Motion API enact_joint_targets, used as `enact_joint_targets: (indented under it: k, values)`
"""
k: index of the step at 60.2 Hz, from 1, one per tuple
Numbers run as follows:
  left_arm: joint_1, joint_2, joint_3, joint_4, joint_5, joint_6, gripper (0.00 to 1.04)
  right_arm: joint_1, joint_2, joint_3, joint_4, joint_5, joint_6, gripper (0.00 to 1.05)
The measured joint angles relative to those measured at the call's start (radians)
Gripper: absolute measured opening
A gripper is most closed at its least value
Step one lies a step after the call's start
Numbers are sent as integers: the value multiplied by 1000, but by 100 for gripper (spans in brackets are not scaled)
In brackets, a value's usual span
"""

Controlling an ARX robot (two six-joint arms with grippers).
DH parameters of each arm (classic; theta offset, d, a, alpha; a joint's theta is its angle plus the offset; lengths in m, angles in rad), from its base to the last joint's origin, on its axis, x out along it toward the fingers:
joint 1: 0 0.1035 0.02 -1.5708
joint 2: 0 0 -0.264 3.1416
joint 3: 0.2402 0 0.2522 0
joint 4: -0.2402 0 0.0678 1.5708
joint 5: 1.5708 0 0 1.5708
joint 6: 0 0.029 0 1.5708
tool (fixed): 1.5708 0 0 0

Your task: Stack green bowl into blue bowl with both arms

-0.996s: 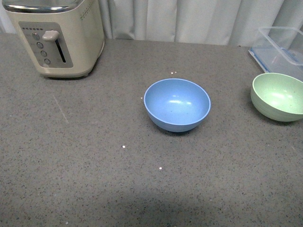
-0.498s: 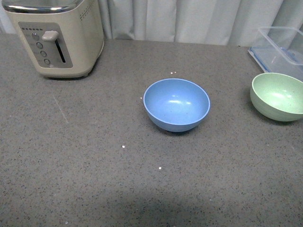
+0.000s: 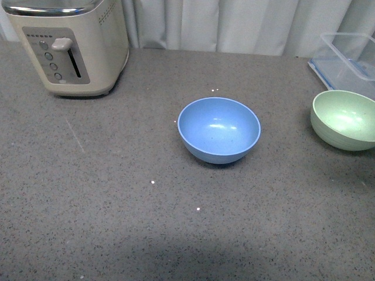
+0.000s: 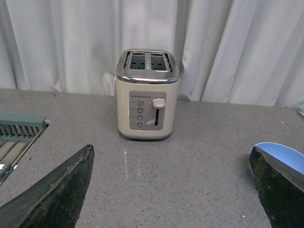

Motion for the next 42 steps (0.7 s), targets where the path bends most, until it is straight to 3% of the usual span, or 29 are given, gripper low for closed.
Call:
enact_joint_targets:
  k: [27,42]
  values:
    - [0,0,0,0,0,0,98,45,270,230,-212,-44,-245,96]
    - [0,0,0,0,0,0,98,85,422,351,-280,-10,-336,96]
